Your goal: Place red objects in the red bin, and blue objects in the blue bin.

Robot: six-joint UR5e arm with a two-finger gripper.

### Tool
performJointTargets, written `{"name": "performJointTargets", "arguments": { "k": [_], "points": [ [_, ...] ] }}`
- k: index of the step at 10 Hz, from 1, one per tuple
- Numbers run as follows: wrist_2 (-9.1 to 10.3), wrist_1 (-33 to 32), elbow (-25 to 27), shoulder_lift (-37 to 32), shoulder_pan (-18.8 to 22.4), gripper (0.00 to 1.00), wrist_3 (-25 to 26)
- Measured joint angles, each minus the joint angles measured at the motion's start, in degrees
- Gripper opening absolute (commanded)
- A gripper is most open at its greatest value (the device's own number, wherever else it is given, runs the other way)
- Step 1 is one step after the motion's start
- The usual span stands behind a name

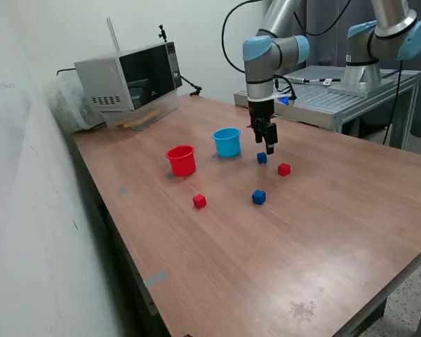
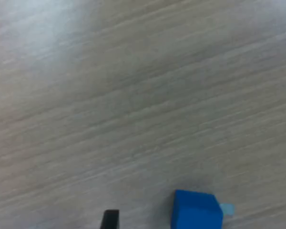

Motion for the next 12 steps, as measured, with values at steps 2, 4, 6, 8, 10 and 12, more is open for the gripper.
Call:
{"name": "performJointTargets", "arguments": {
  "k": [2, 4, 6, 8, 10, 12],
  "points": [
    [0.05, -0.9, -0.9, 1.6, 0.0, 1.00, 0.0],
    [0.07, -1.4, -1.6, 2.6, 0.0, 1.00, 0.0],
    [0.08, -2.0, -2.0, 3.0, -0.1, 0.00, 0.0],
    [0.24, -2.5, -2.1, 3.2, -0.6, 0.00, 0.0],
    [0.41, -2.8, -2.1, 3.2, -1.7, 0.00, 0.0],
    [0.48, -2.6, -2.1, 3.3, -2.7, 0.00, 0.0]
  ]
}}
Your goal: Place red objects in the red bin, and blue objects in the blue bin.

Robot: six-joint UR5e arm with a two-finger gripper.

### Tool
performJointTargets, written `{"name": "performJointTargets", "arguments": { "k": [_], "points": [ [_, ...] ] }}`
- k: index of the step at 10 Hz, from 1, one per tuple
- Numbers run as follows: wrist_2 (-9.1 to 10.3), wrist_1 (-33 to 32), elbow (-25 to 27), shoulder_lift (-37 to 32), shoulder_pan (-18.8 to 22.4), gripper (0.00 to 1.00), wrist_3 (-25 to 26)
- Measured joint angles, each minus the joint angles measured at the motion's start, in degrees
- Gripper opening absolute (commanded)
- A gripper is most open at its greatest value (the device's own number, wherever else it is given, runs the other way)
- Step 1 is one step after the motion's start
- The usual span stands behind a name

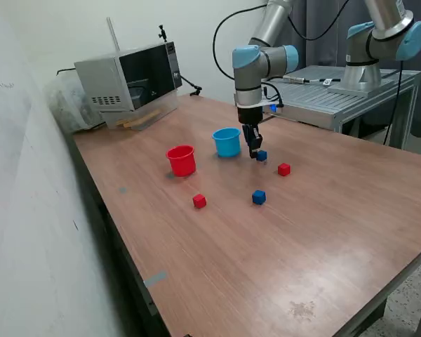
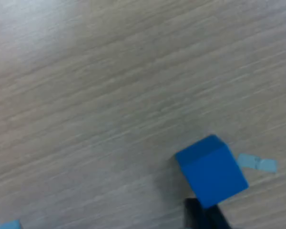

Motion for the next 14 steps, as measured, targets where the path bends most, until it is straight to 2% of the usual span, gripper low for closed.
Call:
{"name": "performJointTargets", "arguments": {
  "k": [3, 7, 10, 14],
  "points": [
    [0.04, 0.4, 0.1, -0.4, -0.2, 0.00, -0.3],
    [0.05, 1.2, 0.3, -1.6, 1.9, 0.00, -1.3],
    [0.04, 1.3, 0.3, -1.8, 3.2, 0.00, -4.5],
    [-0.20, 1.4, 0.1, -2.0, 2.8, 0.00, -7.9]
  ]
}}
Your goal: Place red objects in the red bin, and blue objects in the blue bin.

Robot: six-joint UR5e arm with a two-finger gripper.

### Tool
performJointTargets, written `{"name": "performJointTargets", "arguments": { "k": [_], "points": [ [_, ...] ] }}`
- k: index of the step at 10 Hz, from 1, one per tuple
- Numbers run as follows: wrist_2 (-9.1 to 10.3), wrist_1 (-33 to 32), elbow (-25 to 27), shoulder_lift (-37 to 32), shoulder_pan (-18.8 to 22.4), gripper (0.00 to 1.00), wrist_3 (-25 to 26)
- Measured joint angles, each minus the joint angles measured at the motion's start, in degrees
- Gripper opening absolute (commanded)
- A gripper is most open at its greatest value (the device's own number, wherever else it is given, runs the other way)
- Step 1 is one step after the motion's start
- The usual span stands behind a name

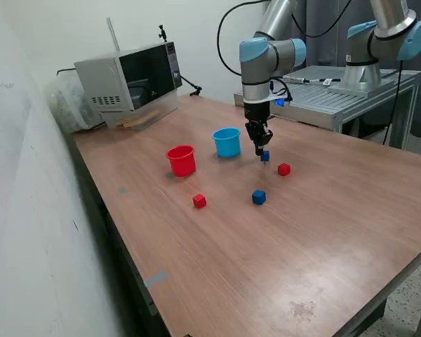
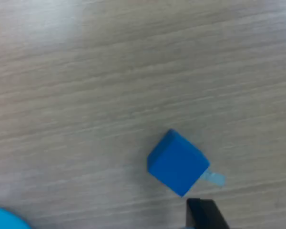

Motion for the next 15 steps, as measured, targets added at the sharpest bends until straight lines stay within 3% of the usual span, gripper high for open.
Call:
{"name": "performJointTargets", "arguments": {
  "k": [1, 2, 9, 15],
  "points": [
    [-0.10, 0.1, 0.1, -0.3, -0.3, 0.00, -0.2],
    [-0.20, 0.4, 0.2, -1.0, -0.5, 1.00, -0.3],
    [-0.04, 1.8, 3.8, -4.9, -0.5, 1.00, 0.1],
    [-0.02, 1.8, 4.5, -5.2, -0.5, 1.00, 8.2]
  ]
}}
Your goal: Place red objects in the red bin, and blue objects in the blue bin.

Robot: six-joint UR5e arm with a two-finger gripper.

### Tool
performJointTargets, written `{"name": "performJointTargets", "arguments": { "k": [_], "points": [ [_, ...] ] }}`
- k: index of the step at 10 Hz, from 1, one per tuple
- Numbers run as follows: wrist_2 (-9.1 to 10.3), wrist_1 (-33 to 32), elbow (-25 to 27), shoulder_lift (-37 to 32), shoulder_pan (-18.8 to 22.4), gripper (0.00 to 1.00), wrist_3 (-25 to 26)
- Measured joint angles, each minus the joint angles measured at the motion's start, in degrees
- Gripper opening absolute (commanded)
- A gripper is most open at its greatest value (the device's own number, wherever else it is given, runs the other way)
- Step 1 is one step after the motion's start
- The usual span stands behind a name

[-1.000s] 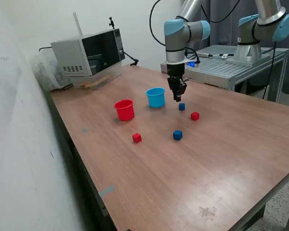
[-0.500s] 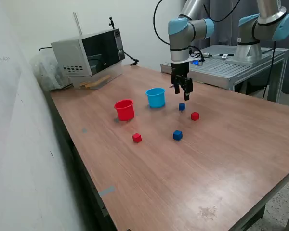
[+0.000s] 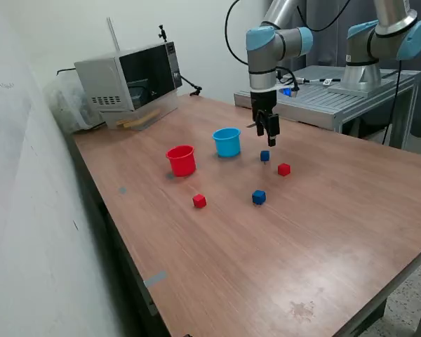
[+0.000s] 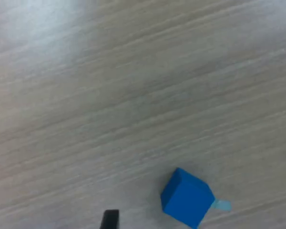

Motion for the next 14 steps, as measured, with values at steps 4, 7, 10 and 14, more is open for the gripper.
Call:
{"name": "performJointTargets", "arguments": {
  "k": [4, 7, 10, 14],
  "points": [
    [-0.03, -0.1, -0.1, 0.2, 0.1, 1.00, 6.4],
    [0.05, 0.0, -0.6, 1.3, 0.3, 1.00, 10.2],
    [0.08, -0.4, -1.2, 3.7, 0.4, 1.00, 11.9],
    [0.13, -0.9, -1.5, 5.7, 0.1, 1.00, 12.4]
  ]
}}
